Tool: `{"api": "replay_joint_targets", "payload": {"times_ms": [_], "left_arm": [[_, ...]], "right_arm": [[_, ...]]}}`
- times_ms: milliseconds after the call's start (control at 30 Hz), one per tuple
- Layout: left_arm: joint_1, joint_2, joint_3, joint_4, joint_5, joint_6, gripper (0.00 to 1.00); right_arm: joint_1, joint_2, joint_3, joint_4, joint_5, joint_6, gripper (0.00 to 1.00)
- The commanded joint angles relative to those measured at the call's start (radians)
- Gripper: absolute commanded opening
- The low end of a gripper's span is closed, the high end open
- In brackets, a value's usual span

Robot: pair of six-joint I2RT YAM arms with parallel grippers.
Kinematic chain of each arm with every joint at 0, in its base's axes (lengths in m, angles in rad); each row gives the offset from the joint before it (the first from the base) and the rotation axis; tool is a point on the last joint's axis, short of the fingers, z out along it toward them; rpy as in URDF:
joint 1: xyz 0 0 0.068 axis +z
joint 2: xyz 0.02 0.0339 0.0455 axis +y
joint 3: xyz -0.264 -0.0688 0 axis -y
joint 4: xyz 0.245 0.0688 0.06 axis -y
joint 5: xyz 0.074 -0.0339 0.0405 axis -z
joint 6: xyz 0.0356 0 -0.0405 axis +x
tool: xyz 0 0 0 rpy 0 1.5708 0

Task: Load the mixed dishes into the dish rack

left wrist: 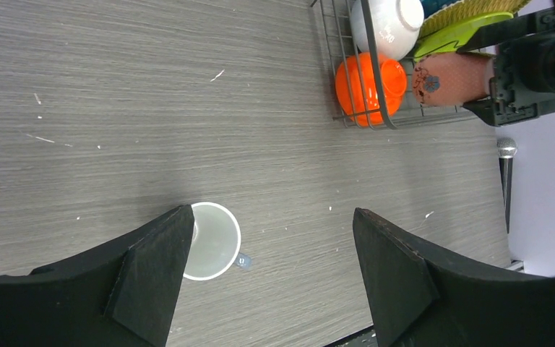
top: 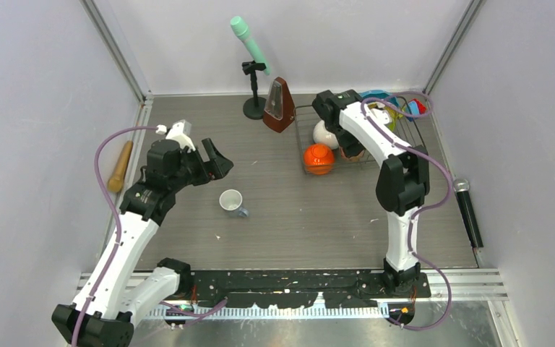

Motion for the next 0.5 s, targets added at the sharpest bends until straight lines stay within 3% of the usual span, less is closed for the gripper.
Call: {"api": "replay_joint_targets", "payload": {"times_ms": [0, 367, 433, 467], "left_arm": [[0.006, -0.034, -0.017, 0.017, 0.005, 0.031, 0.84], [0.006, -0.034, -0.023, -0.013, -0.021, 0.058, 0.84], [0.006, -0.032, -0.024, -0.017, -0.024, 0.058, 0.84], [0.006, -0.031, -0.024, -0.019, -0.024, 0.06, 0.84]], "right_arm": [[0.009, 0.048, 0.039, -0.033, 0.084, 0.097, 0.0], [-0.031, 0.089, -0.009, 0.055, 0.032, 0.063, 0.05], [-0.043, 0.091, -0.008, 0.076, 0.01, 0.036, 0.11], [-0.047, 0.09, -0.008, 0.081, -0.004, 0.033, 0.23]]}}
